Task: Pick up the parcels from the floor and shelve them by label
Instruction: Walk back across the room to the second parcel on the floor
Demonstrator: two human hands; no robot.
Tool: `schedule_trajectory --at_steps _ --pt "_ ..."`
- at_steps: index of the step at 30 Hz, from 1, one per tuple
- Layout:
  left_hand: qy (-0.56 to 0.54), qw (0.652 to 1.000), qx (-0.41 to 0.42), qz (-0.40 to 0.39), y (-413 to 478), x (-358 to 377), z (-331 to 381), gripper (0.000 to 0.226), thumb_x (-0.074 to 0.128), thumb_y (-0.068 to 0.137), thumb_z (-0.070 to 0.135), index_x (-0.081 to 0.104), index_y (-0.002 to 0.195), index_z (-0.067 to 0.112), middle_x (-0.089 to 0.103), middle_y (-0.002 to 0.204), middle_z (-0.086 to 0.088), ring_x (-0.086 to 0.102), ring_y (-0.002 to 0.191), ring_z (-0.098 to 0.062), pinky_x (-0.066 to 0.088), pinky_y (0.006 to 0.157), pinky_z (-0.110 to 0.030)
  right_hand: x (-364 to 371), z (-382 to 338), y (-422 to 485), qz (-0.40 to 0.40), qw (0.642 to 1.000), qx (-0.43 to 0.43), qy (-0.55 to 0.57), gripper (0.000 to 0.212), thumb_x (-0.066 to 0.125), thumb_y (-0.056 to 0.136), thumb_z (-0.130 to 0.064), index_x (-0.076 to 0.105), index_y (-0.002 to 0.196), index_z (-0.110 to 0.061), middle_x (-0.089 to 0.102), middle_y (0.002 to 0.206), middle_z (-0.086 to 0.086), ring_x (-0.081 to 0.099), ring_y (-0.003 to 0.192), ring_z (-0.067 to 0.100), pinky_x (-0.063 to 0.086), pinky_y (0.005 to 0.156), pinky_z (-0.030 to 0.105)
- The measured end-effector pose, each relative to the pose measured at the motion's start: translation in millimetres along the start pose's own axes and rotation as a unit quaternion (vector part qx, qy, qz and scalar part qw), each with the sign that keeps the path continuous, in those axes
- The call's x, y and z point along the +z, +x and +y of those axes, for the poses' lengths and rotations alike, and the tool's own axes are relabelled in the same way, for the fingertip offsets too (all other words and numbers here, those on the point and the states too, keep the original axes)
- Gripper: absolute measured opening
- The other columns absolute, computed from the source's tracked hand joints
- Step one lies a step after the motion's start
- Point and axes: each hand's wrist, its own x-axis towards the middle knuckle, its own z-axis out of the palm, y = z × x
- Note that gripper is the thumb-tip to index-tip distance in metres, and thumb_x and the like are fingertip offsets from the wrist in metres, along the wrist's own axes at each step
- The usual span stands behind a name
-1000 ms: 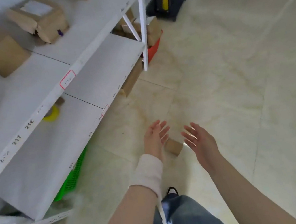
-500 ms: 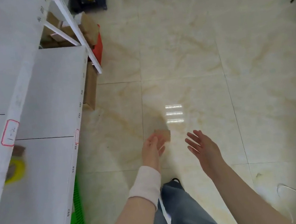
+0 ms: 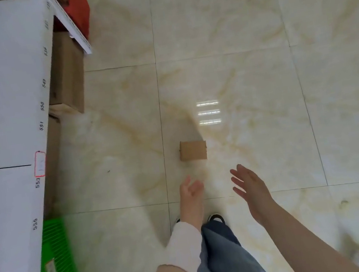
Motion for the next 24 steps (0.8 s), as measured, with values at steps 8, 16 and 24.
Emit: schedule_trajectory --at_steps 8,16,24 --pt "0.154 0.987 0.022 0.032 310.1 -29.7 -77.8 0.073 0.049 0.094 0.034 0.007 0.151 0.018 0.018 0.159 -0.011 0.025 0.145 -0.026 0.022 0.114 -0.036 28.4 108.6 294.0 -0.010 0.993 0.000 -0.121 0.073 0.047 0.092 -0.048 0.020 0.152 -0.016 0.032 0.155 0.004 0.034 0.141 0.024 0.027 0.117 0.045" --pt "0.176 0.981 0.080 0.003 448.8 -25.0 -92.8 0.067 0.044 0.094 0.042 0.015 0.150 0.019 0.033 0.153 -0.010 0.038 0.137 -0.026 0.030 0.114 -0.036 36.3 150.3 432.7 -0.046 0.982 -0.042 -0.179 0.069 0.033 0.092 -0.057 0.022 0.152 -0.024 0.027 0.157 0.002 0.033 0.141 0.023 0.028 0.116 0.047" --pt "0.157 0.985 0.077 0.003 457.5 -18.4 -99.0 0.057 0.042 0.097 0.033 0.022 0.148 0.014 0.042 0.146 -0.007 0.045 0.130 -0.023 0.036 0.095 -0.024 55.1 160.6 448.8 -0.065 0.982 -0.028 -0.173 0.065 0.024 0.091 -0.062 0.033 0.145 -0.027 0.042 0.144 0.002 0.047 0.126 0.020 0.040 0.106 0.042"
